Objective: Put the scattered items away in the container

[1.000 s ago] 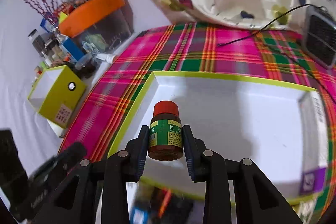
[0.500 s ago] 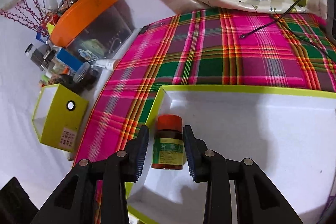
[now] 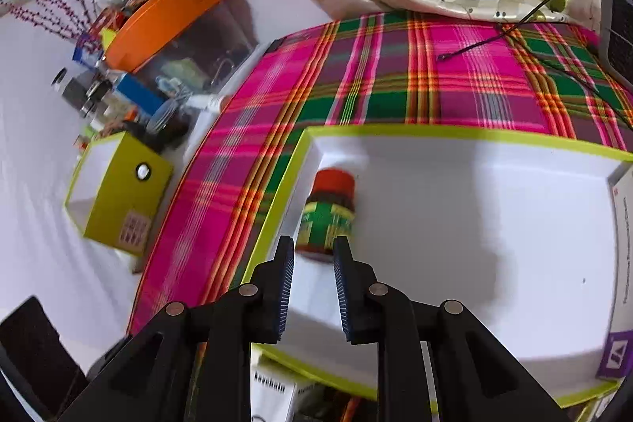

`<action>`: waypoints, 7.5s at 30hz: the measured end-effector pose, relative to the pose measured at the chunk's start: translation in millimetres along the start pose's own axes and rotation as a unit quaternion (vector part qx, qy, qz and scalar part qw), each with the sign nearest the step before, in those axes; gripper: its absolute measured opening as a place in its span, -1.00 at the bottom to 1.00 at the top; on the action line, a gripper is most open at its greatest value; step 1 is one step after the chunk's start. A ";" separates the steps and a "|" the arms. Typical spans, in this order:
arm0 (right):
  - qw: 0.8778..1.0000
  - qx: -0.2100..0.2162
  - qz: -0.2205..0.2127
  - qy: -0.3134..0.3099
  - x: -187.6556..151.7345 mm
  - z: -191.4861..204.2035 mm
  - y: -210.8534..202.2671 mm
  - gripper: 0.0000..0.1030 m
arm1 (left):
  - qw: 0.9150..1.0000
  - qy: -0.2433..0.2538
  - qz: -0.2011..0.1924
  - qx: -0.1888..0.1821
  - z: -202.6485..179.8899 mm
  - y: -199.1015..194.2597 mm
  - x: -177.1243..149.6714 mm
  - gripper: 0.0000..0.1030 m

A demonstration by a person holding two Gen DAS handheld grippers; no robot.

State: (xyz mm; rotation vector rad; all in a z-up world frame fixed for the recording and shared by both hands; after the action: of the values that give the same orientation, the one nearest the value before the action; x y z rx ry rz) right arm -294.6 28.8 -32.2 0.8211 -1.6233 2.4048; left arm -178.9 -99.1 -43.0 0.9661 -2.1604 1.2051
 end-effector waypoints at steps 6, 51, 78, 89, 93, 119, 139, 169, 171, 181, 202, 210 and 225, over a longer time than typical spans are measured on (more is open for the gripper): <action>1.000 0.016 0.001 -0.006 12.0 4.1 16.1 -0.58 | 1.000 0.007 0.007 -0.003 -3.8 2.8 -1.7 -0.55; 0.985 -0.097 -0.132 0.054 -138.1 -111.1 -144.7 -0.16 | 0.998 0.039 0.047 -0.016 -30.8 -15.0 -43.9 -0.52; 0.974 -0.202 -0.096 0.023 -138.4 -154.5 -122.1 -0.15 | 0.995 0.070 0.077 0.006 -47.7 -11.1 -53.4 -0.40; 0.974 -0.208 -0.086 0.030 -132.9 -158.1 -114.6 -0.18 | 0.993 0.073 0.087 0.014 -50.7 -6.8 -53.5 -0.40; 0.974 -0.210 -0.083 0.033 -133.7 -159.6 -114.3 -0.35 | 0.992 0.074 0.096 0.021 -49.4 -2.4 -53.2 -0.39; 0.973 -0.209 -0.085 0.044 -142.0 -155.3 -123.6 -0.35 | 0.993 0.078 0.084 0.035 -38.7 -24.5 -46.5 -0.40; 0.974 -0.182 -0.112 0.067 -154.5 -146.3 -144.0 -0.36 | 0.994 0.076 0.070 0.036 -35.1 -33.9 -48.7 -0.57; 0.978 -0.124 -0.159 0.058 -156.7 -106.9 -180.3 -0.36 | 0.988 0.137 0.069 -0.032 -131.3 -42.9 -52.5 -0.57; 0.978 -0.123 -0.160 0.057 -154.1 -107.3 -180.9 -0.36 | 0.987 0.143 0.070 -0.032 -136.8 -39.0 -50.7 -0.56; 0.978 -0.116 -0.164 0.051 -139.2 -110.3 -174.9 -0.36 | 0.985 0.153 0.077 -0.032 -151.7 -15.7 -44.4 -0.57; 0.976 -0.113 -0.185 0.034 -82.5 -125.7 -149.6 -0.35 | 0.985 0.150 0.085 -0.013 -163.8 47.2 -19.3 -0.57; 0.973 -0.123 -0.194 0.036 -63.0 -143.4 -143.6 -0.35 | 0.987 0.129 0.091 -0.019 -166.8 77.1 -5.6 -0.56; 0.966 -0.137 -0.205 0.073 -63.1 -185.5 -141.2 -0.35 | 0.988 0.093 0.120 -0.031 -187.7 143.9 -0.2 -0.56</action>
State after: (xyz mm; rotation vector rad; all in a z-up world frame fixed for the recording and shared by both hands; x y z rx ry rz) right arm -253.5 264.5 1.2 0.8129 -1.5083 1.8639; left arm -276.6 115.7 -25.7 0.5551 -2.1941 1.2721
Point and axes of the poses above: each gripper's, at about its wrist camera, not at the fingertips, and y roughly the way its jaws point, z to its left, x to its top, the point moved 5 cm from there along y, roughly the way its jaws point, and after that the axes turned 10 degrees about -x, right-handed, at the moved point
